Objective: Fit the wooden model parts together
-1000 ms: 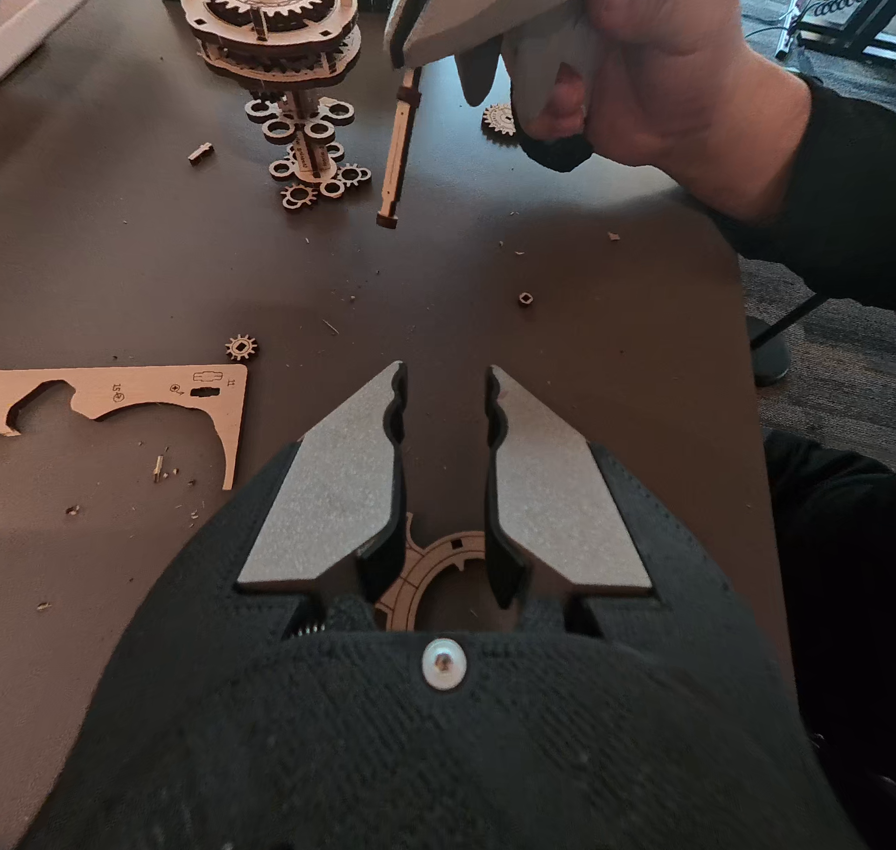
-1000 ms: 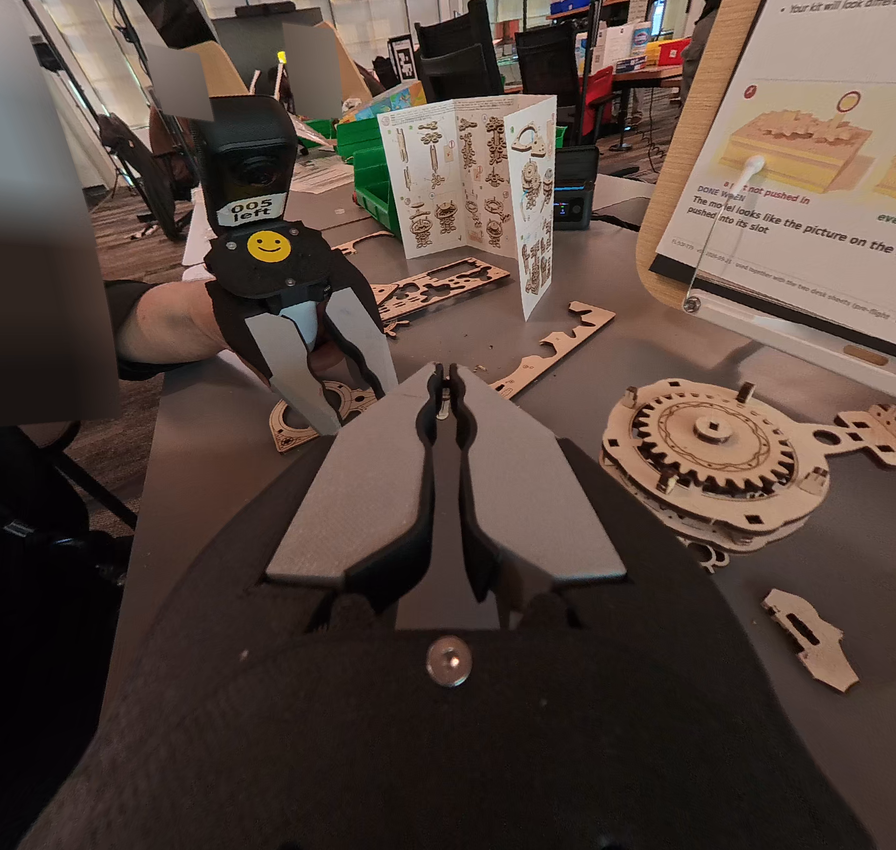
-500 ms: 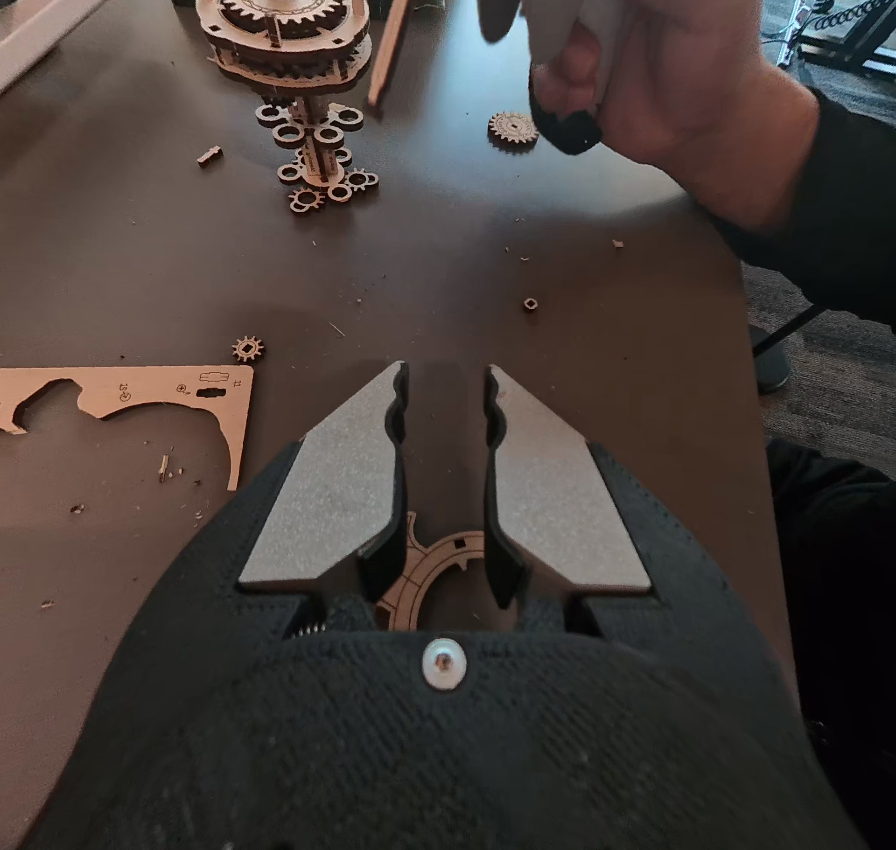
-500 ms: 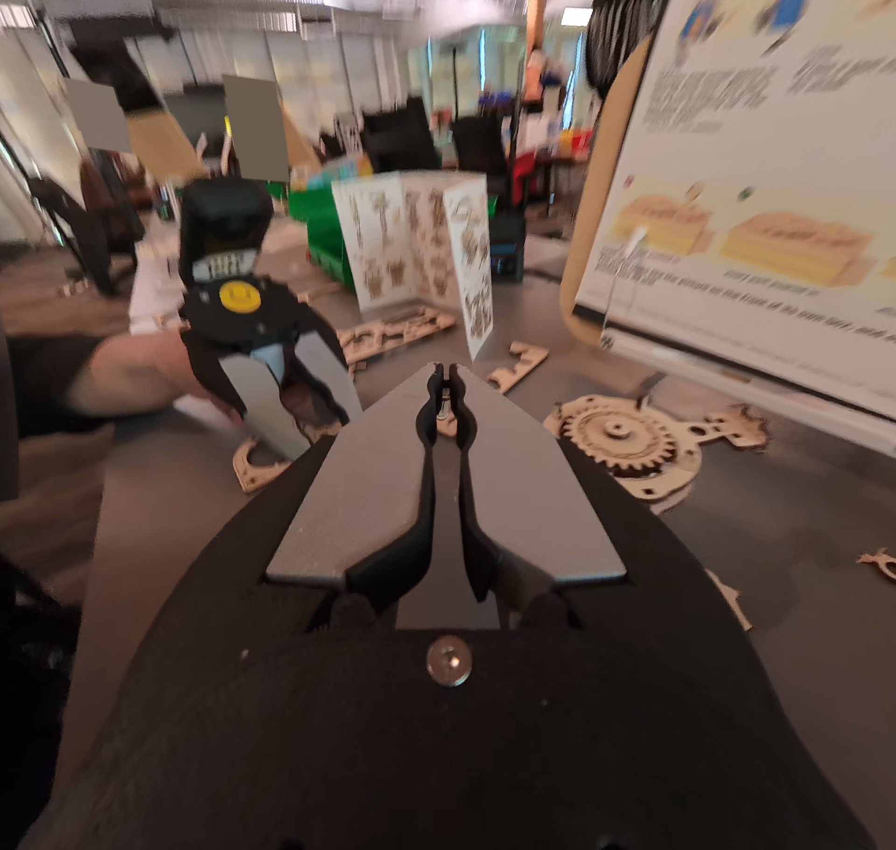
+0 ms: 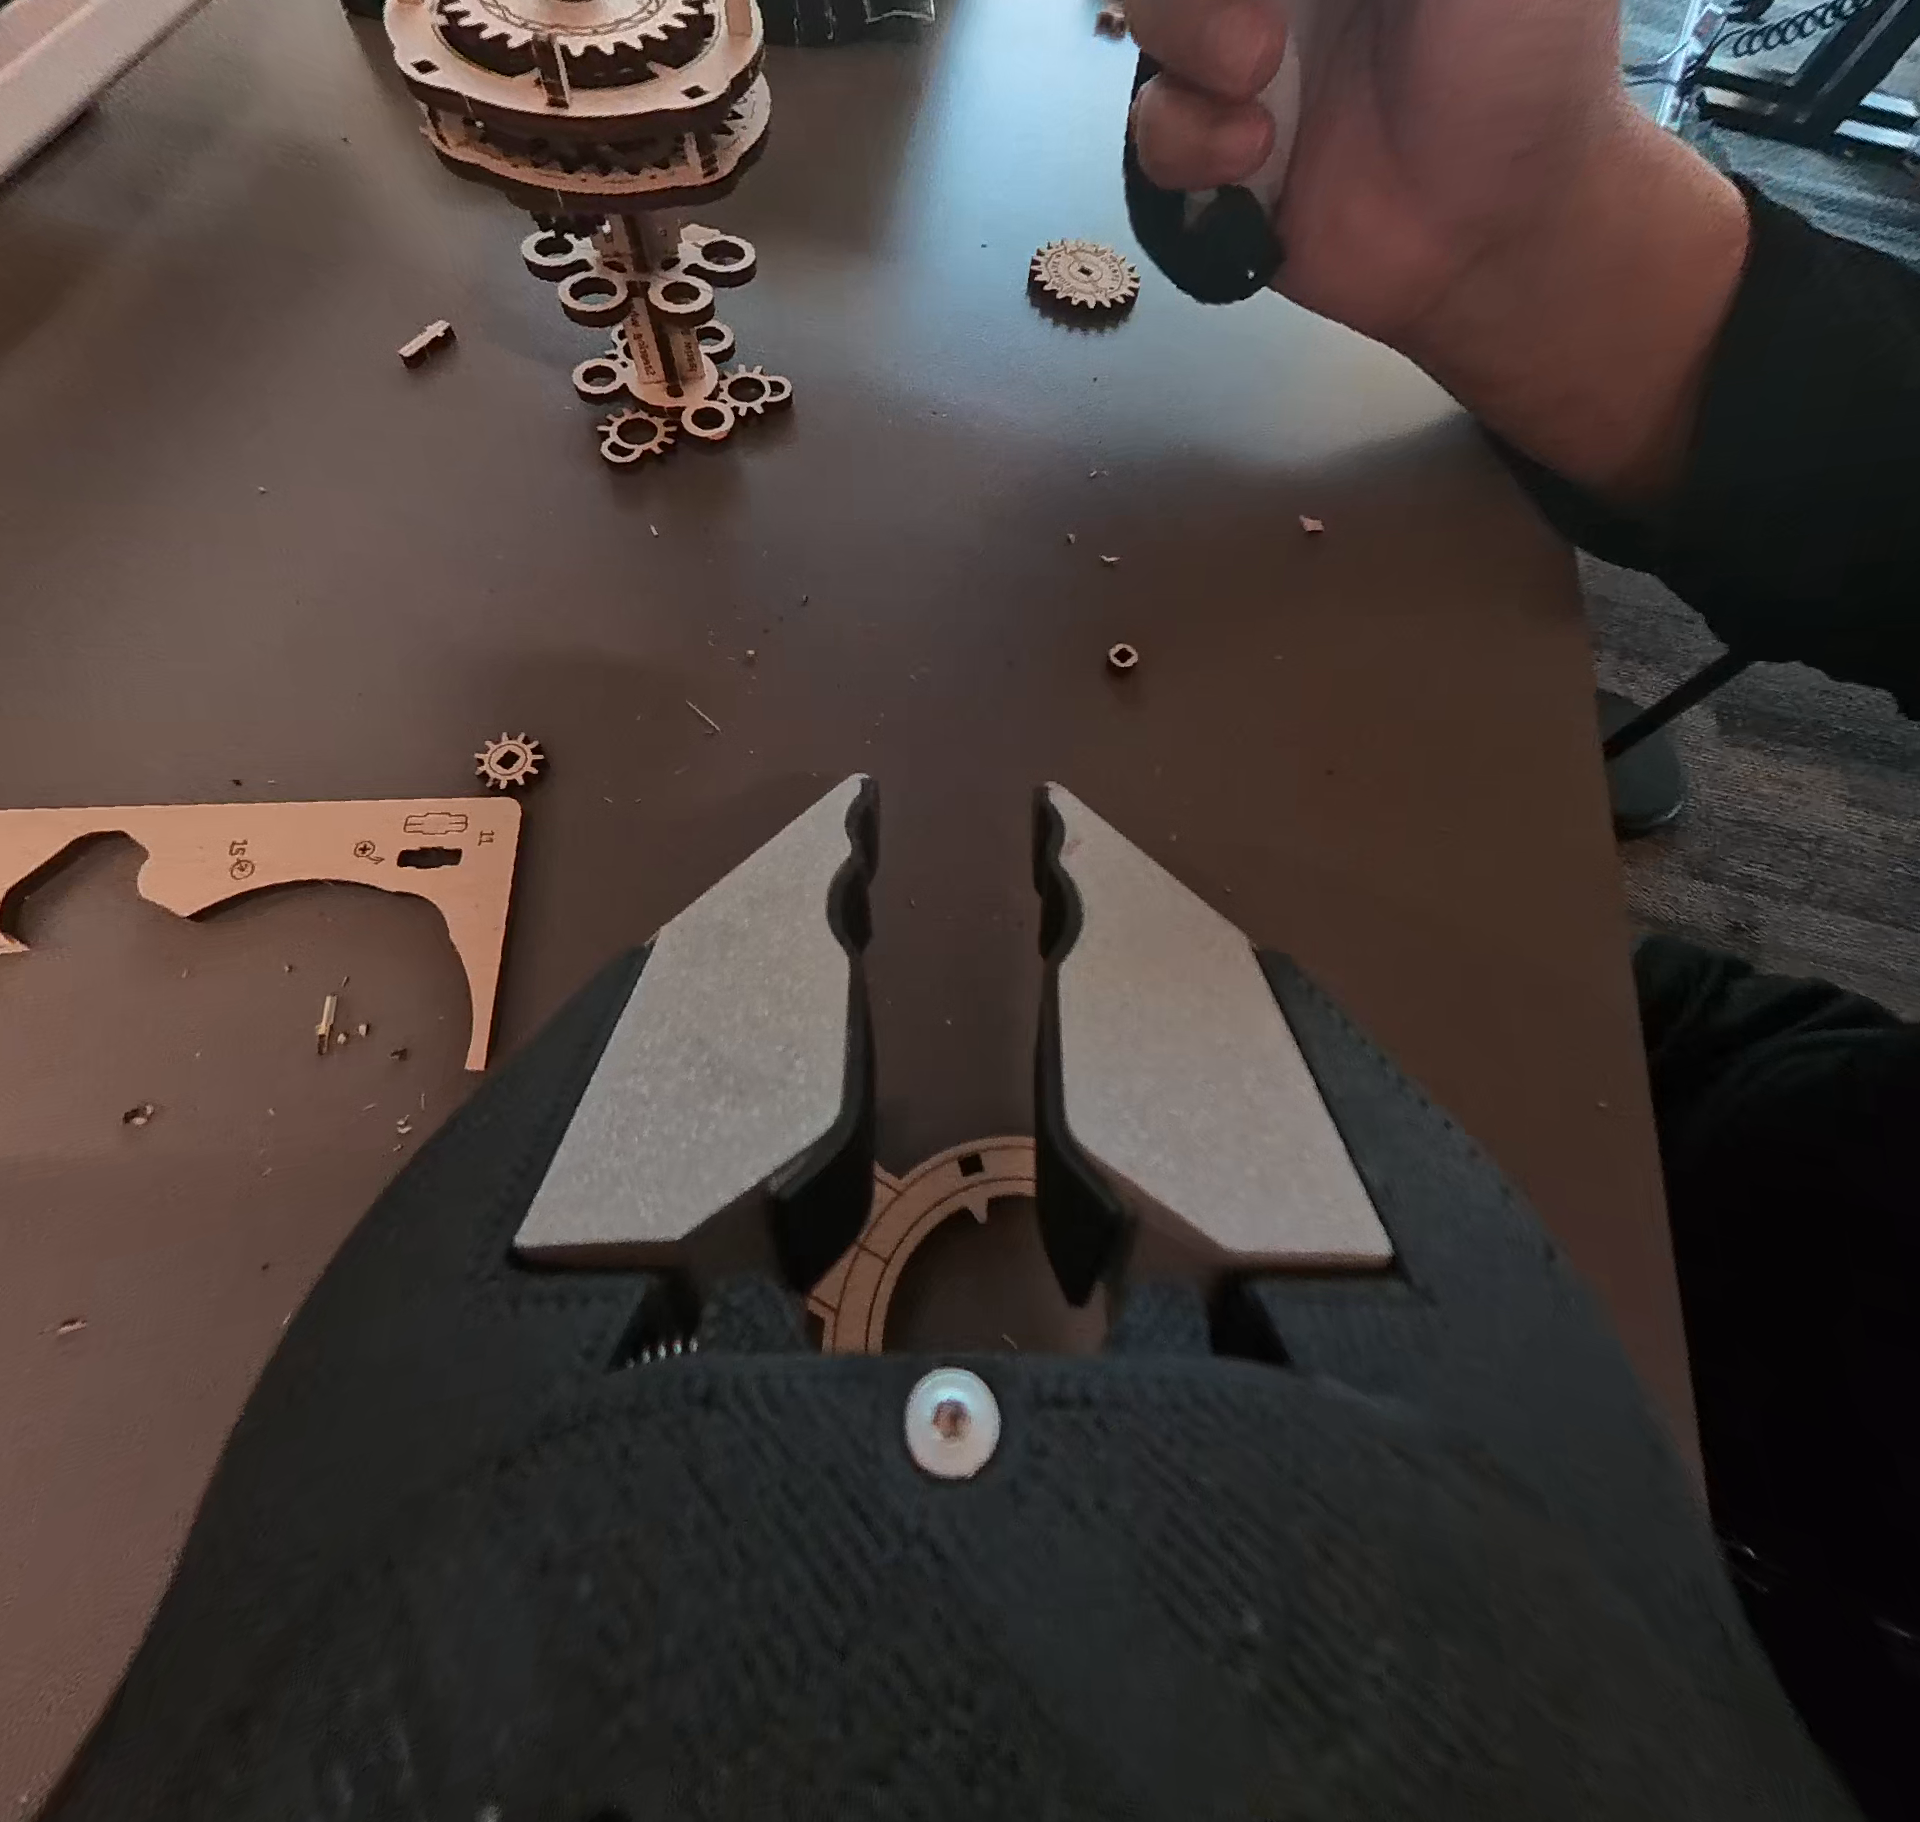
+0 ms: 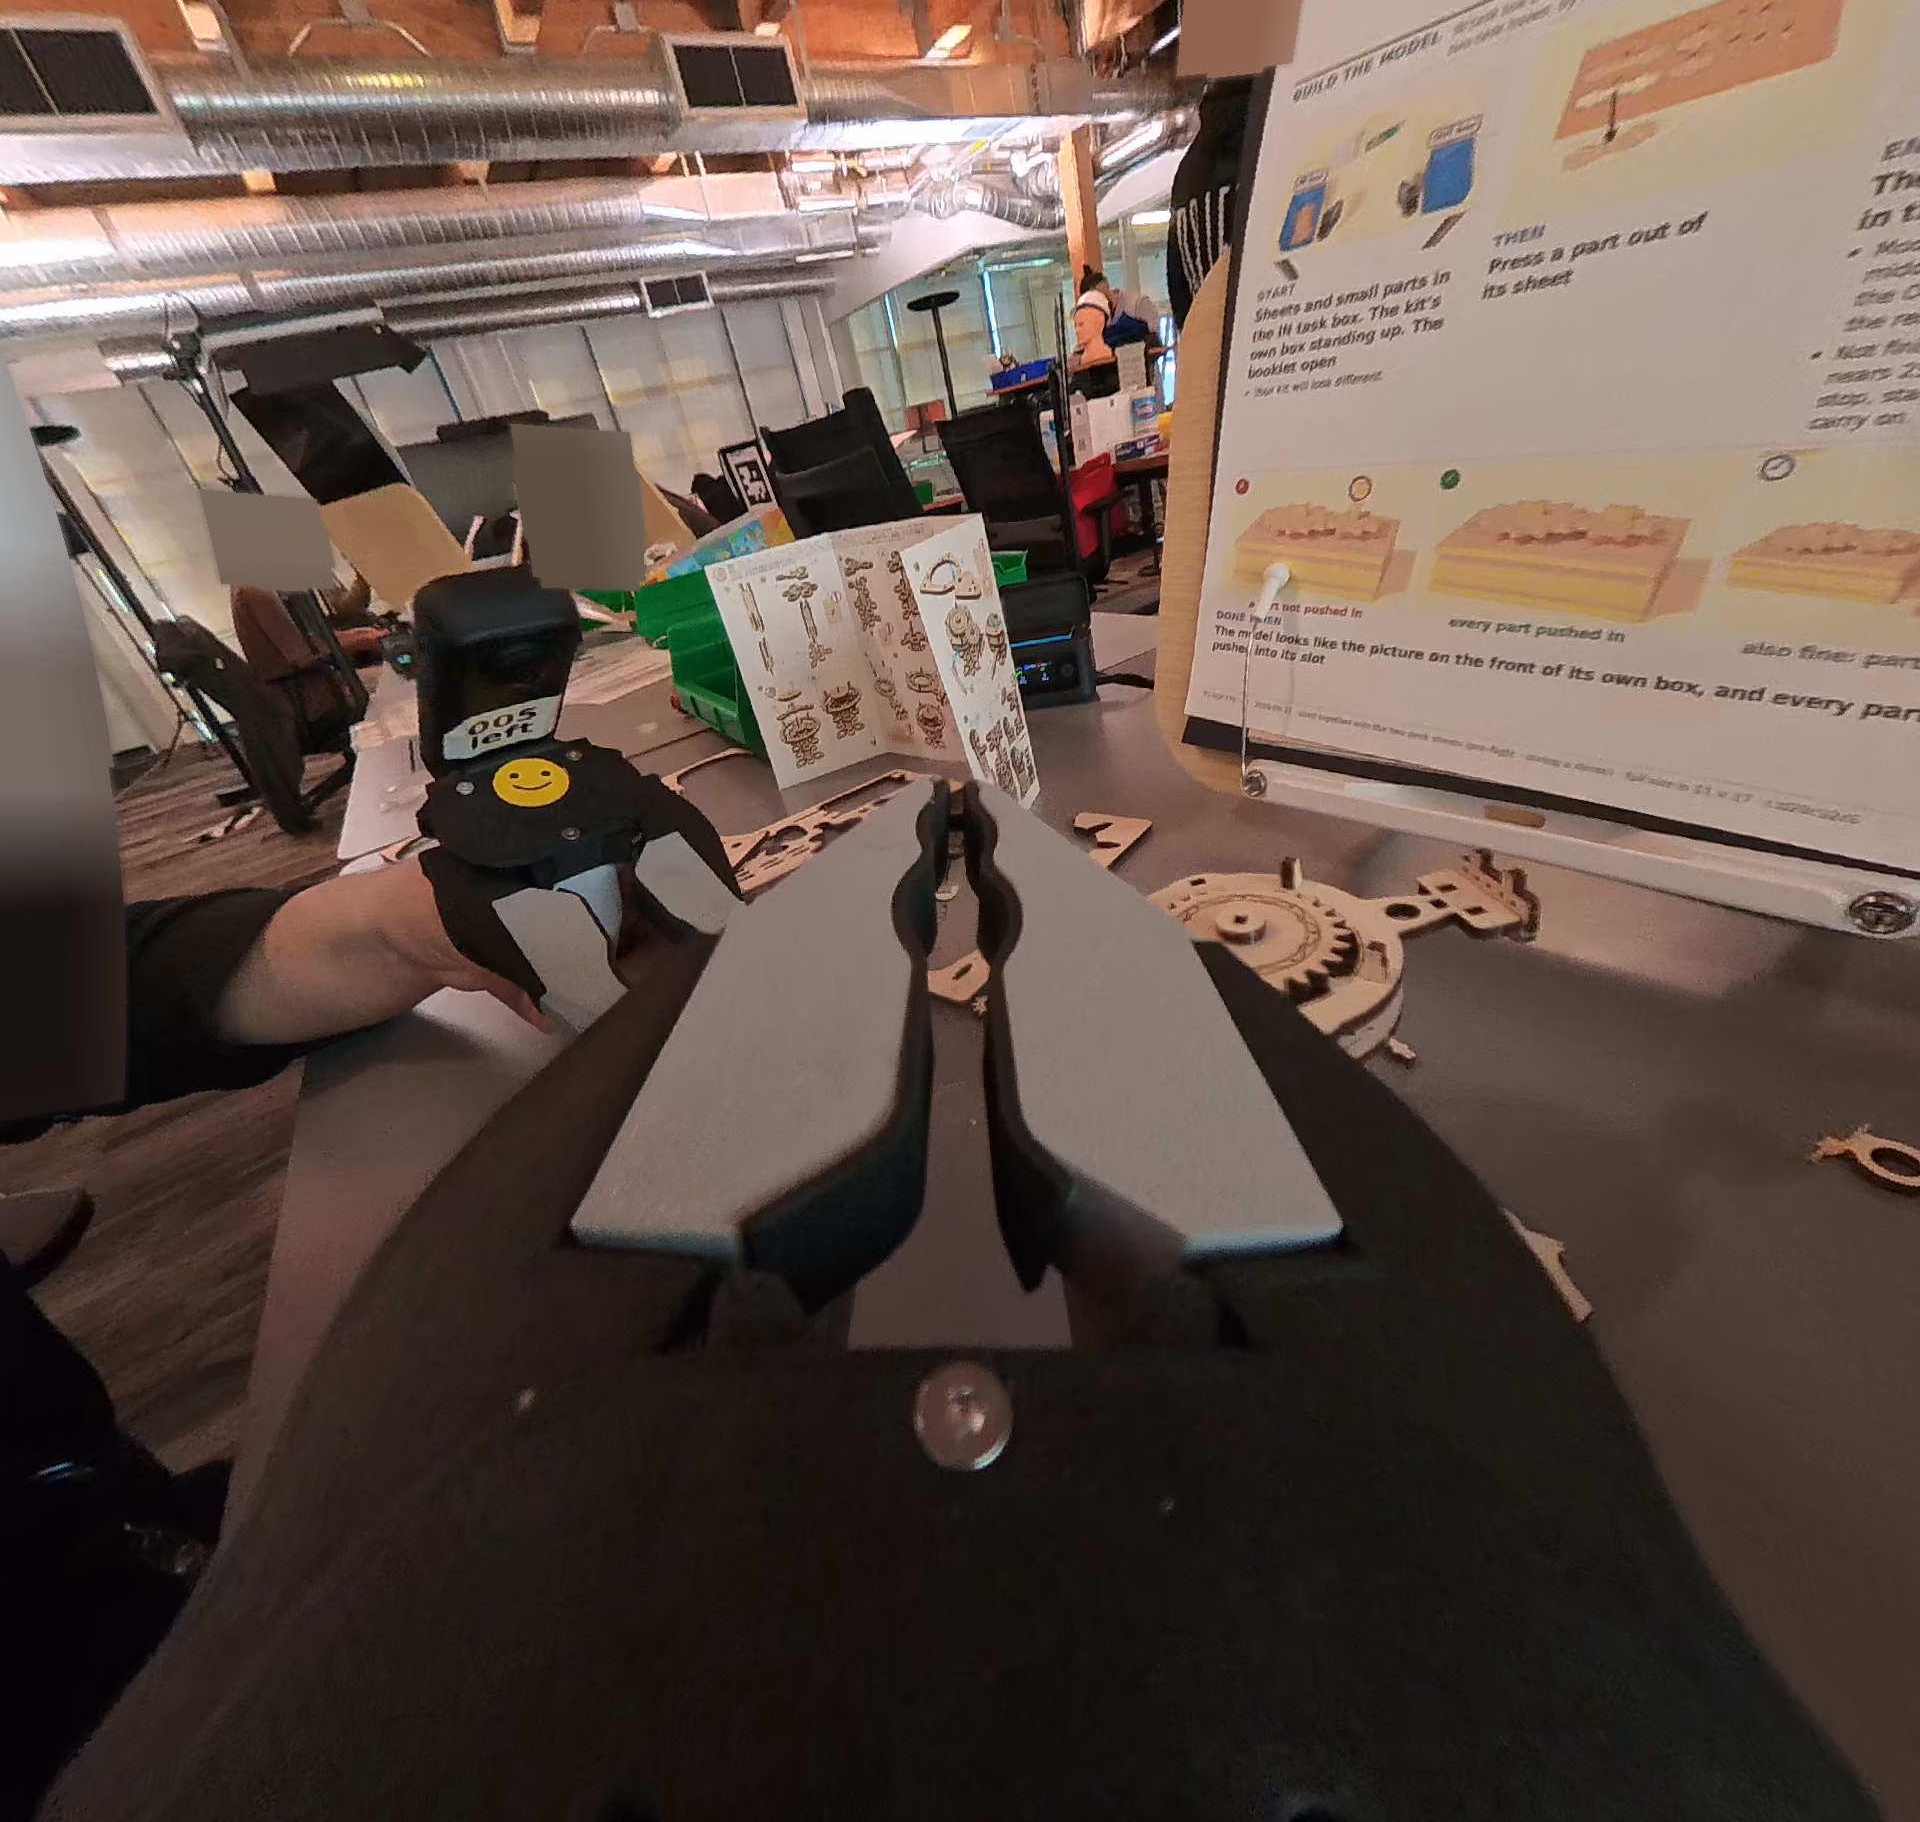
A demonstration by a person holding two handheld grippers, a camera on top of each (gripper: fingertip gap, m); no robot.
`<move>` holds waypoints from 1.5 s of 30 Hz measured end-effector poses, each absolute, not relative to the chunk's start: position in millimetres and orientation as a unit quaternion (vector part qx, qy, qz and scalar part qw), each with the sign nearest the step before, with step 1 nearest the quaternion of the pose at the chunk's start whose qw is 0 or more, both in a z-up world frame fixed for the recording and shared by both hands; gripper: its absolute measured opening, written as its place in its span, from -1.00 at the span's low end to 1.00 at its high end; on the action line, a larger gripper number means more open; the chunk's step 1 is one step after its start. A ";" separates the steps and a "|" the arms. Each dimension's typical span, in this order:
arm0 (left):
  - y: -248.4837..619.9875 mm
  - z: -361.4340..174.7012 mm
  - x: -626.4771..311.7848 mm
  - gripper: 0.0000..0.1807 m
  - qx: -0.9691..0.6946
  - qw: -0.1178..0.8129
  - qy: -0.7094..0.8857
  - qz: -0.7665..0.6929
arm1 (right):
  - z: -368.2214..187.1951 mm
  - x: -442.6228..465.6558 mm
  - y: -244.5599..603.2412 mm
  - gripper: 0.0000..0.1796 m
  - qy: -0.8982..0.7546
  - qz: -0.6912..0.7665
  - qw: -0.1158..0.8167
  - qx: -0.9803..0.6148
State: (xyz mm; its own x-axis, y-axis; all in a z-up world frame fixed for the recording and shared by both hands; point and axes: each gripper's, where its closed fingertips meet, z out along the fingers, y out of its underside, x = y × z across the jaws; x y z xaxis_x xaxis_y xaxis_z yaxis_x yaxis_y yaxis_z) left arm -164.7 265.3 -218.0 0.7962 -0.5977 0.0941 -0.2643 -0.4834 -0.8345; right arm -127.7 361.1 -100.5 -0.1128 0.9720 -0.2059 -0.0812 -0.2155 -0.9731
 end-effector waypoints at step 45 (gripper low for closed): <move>262.3 -192.0 -141.7 -0.56 -0.792 0.481 0.275 -0.255 | -108.6 -85.1 305.9 -1.00 -0.553 0.572 0.378 -0.474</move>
